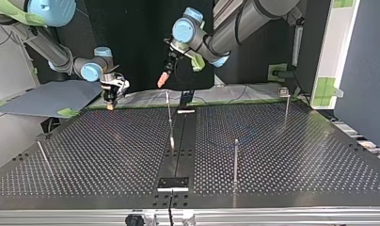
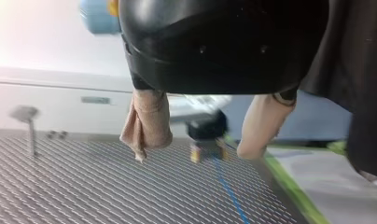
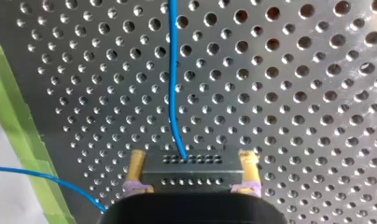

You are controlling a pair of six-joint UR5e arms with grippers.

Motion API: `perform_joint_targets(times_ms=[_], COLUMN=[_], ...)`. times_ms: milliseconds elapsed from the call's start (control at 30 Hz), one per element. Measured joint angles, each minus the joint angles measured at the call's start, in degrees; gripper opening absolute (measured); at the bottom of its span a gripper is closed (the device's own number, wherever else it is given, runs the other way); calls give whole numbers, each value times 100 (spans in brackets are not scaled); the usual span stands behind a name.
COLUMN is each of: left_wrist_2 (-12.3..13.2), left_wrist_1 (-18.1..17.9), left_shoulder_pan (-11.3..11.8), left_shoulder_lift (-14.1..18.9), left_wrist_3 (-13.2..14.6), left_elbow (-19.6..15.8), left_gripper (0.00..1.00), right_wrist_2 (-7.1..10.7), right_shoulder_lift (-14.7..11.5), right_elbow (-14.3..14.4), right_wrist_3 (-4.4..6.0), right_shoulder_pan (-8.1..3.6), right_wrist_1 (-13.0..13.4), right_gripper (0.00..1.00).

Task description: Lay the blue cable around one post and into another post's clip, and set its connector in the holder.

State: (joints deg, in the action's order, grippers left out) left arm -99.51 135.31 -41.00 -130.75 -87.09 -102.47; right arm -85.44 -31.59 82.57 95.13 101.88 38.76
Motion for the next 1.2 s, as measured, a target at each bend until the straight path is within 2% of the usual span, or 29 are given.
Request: perform_joint_targets(times_ms=[167, 433, 600, 733, 867, 967, 1067, 1200], left_wrist_2=[-252, -728, -1027, -1257, -1491, -1665, -1843, -2113], left_wrist_1=[-109, 296, 531, 420, 231, 182, 264, 508], left_shoulder_pan=[-257, -733, -1034, -1200, -1181, -1066, -904, -637], left_shoulder_lift=[260, 737, 1037, 1267, 1500, 1675, 1852, 2124], left_wrist_3=[-250, -725, -1026, -1200, -1352, -1508, -1681, -1951], left_elbow=[-262, -738, -1037, -1267, -1502, -1674, -1720, -1573], left_gripper=[100, 100, 100, 100, 100, 100, 100, 100], right_wrist_2=[0, 19, 166, 260, 320, 365, 383, 400], right_shoulder_lift=[0, 1, 3, 6, 7, 7, 7, 7], right_elbow=[-1, -5, -4, -4, -2, -1, -2, -3], right_wrist_3=[35, 128, 190, 183, 163, 157, 152, 151], right_shoulder_pan=[-14, -47, -102, -127, -135, -136, -138, -143], right_wrist_1=[-3, -16, -54, -70, -74, -71, -65, -55], right_gripper=[0, 0, 0, 0, 0, 0, 0, 0])
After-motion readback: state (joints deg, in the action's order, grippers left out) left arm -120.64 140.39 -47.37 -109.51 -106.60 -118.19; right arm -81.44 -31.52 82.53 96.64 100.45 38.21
